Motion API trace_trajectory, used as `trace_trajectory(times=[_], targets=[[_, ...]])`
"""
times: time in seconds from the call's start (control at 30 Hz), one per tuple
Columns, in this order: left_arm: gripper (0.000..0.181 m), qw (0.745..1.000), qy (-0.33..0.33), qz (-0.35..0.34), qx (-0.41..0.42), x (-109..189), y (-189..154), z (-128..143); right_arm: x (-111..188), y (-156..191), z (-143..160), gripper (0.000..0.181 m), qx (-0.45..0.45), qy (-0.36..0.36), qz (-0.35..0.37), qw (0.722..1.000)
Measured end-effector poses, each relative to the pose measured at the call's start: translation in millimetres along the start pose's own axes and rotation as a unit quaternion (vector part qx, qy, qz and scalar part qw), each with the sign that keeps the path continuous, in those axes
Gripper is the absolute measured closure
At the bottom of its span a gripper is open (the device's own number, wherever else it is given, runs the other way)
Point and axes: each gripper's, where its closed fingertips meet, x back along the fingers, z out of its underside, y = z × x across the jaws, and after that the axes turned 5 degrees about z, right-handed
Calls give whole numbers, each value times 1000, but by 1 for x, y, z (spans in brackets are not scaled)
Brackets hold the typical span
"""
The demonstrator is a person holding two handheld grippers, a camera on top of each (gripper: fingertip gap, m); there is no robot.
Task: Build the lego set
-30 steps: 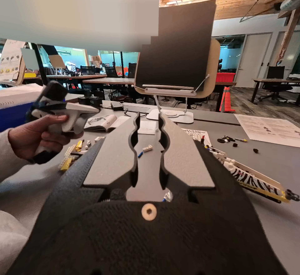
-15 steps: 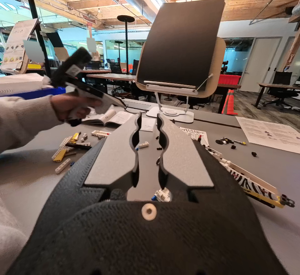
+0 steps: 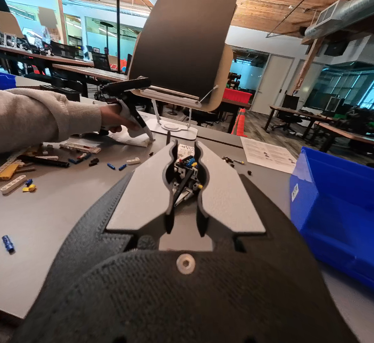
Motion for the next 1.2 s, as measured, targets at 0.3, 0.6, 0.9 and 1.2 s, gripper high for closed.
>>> trace_trajectory(times=[0.3, 0.6, 0.9, 1.2], targets=[[181, 999, -30, 31, 3, 7, -5, -5, -4, 12, -6, 167, 16, -6, -14, 1000], [164, 998, -17, 50, -18, -9, -11, -7, 7, 21, -6, 167, 36, 4, -4, 999], [168, 968, -106, 229, -12, 46, -93, -23, 7, 25, -8, 167, 34, 7, -9, 999], [168, 849, -190, 382, -312, 158, -263, 40, -17, 73, -5, 154, -252, 52, -172, 951]])
